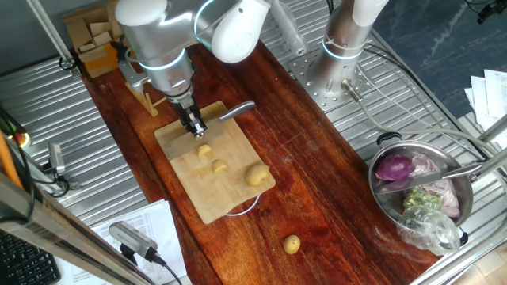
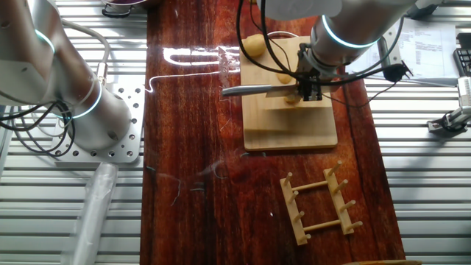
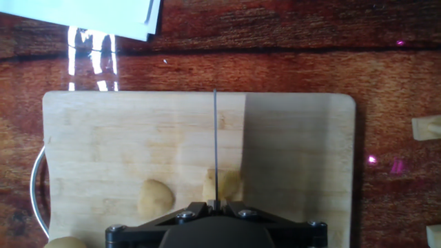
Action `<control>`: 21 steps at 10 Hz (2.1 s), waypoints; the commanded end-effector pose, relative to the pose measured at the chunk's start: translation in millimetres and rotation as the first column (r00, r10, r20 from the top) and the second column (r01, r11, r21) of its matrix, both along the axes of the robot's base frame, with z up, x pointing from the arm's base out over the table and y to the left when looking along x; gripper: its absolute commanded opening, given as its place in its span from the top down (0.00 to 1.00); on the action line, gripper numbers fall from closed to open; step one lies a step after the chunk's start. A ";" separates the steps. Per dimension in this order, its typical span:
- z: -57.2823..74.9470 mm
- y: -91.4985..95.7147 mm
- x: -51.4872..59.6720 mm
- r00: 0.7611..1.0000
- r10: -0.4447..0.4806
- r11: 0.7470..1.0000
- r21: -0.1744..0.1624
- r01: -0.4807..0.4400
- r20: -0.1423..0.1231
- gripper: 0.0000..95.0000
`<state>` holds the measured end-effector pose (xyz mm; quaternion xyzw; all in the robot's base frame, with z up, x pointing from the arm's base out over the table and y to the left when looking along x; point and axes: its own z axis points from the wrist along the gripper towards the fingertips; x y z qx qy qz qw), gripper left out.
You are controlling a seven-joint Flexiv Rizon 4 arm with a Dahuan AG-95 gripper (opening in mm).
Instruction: Chop the potatoes
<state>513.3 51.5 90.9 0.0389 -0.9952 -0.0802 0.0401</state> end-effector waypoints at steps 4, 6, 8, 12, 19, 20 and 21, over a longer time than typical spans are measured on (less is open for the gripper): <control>3.0 1.3 -0.9 1.000 -0.002 1.000 0.002 0.002 0.001 1.00; 5.6 2.3 1.6 1.000 -0.002 1.000 0.010 0.002 0.003 1.00; 8.0 5.5 6.9 1.000 -0.004 1.000 0.012 0.004 0.001 1.00; 9.7 19.0 9.7 1.000 -0.027 1.000 0.012 0.027 -0.004 1.00; 14.3 51.0 8.0 0.998 -0.062 0.998 -0.023 0.062 -0.019 1.00; 14.3 51.0 8.0 0.999 -0.027 1.000 -0.013 0.027 -0.018 1.00; 14.3 51.0 8.0 1.000 -0.011 1.000 -0.007 0.011 -0.025 1.00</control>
